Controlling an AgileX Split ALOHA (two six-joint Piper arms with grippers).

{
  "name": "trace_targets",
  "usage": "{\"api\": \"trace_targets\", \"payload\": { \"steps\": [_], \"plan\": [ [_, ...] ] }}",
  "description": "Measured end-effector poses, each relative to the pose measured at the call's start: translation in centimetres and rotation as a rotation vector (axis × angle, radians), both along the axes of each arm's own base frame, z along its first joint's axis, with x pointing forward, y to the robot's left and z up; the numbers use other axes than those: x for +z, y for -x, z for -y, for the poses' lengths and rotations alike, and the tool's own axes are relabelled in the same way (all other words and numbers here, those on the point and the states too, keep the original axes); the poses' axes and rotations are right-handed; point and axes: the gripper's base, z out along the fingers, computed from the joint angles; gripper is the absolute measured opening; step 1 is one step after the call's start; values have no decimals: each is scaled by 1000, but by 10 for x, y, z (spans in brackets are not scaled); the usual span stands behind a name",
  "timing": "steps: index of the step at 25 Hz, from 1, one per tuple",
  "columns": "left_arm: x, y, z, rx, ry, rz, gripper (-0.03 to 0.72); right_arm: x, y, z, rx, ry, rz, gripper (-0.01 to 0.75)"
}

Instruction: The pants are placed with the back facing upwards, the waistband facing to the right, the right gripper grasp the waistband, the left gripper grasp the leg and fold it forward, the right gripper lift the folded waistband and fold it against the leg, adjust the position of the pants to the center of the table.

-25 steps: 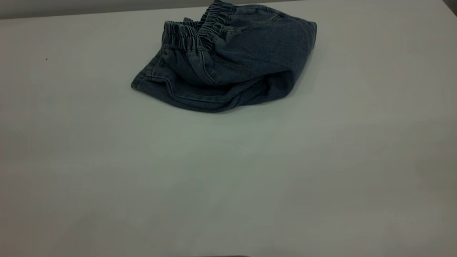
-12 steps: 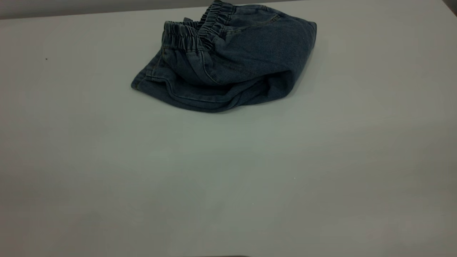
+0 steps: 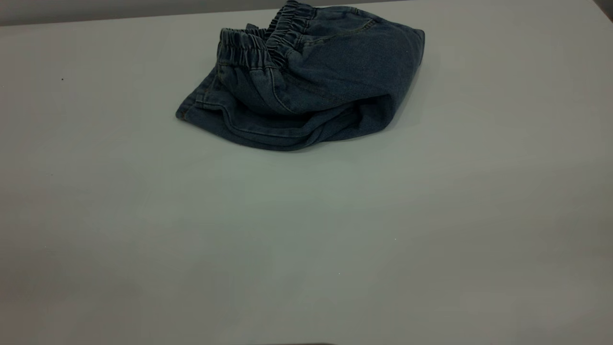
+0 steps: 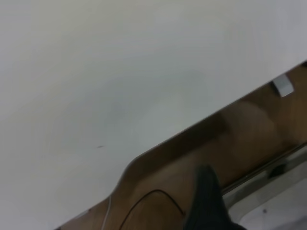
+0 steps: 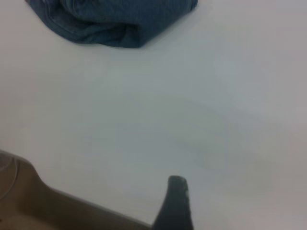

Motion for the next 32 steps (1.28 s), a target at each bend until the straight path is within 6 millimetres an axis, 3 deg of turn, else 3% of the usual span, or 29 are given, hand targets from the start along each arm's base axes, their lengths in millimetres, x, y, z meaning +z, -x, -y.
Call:
{"api": "trace_targets", "payload": {
  "steps": [14,23,27,32],
  "plan": [
    [1,0,0,8,9,12,456,0,0,0,2,3,4,563],
    [5,27,-14,375,55,214,456,0,-2,0,-124,3,4,563],
    [4,40,-14,433,66,302,456,0,-2,0,-215,3,8,563],
    [4,41,-14,435,68,305,456,0,6,0,-244,-2,68,563]
  ]
}}
